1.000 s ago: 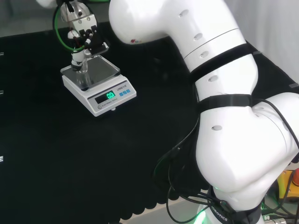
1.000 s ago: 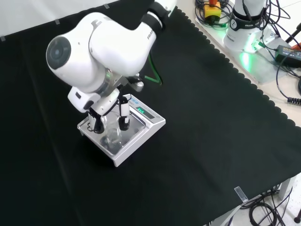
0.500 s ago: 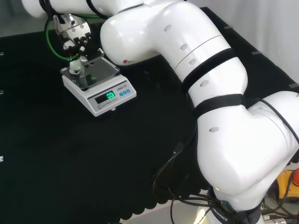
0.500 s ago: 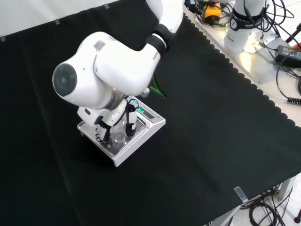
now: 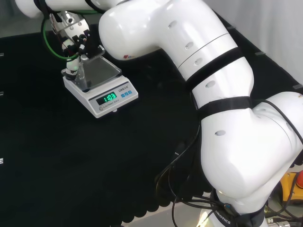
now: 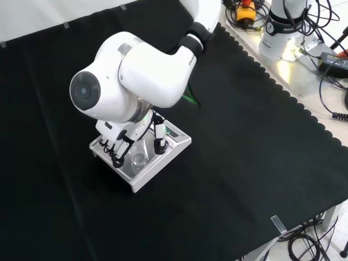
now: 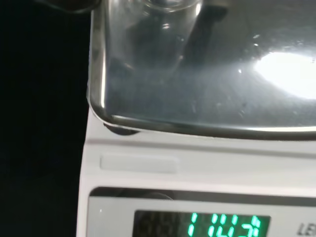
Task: Put the beaker on the electronic balance.
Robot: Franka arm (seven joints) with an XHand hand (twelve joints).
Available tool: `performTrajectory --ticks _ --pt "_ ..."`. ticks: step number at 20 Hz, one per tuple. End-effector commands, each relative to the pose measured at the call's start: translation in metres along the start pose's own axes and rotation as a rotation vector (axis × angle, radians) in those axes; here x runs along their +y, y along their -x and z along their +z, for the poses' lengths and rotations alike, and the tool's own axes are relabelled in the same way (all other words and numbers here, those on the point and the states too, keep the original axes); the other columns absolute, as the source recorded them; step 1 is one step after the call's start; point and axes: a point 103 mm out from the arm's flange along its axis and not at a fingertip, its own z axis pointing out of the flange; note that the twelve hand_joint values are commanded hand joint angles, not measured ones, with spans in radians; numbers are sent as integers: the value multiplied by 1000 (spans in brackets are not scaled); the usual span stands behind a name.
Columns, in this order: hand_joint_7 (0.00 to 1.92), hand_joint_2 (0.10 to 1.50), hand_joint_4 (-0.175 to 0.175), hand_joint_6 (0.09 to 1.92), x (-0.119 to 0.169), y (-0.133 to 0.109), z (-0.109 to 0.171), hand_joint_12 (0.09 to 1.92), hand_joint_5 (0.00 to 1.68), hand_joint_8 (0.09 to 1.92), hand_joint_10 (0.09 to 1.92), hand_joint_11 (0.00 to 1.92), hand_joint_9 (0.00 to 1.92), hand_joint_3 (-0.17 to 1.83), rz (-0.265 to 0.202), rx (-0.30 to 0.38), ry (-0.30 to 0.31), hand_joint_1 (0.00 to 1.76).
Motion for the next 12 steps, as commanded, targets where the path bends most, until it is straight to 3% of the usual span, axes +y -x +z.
performTrajectory --ticks 1,12 --pt "0 811 -157 87 -32 13 -33 1566 0 87 234 34 0 -162 24 -53 26 681" --pt "0 779 -150 87 -72 30 -63 1576 0 87 186 38 0 -147 48 14 89 615"
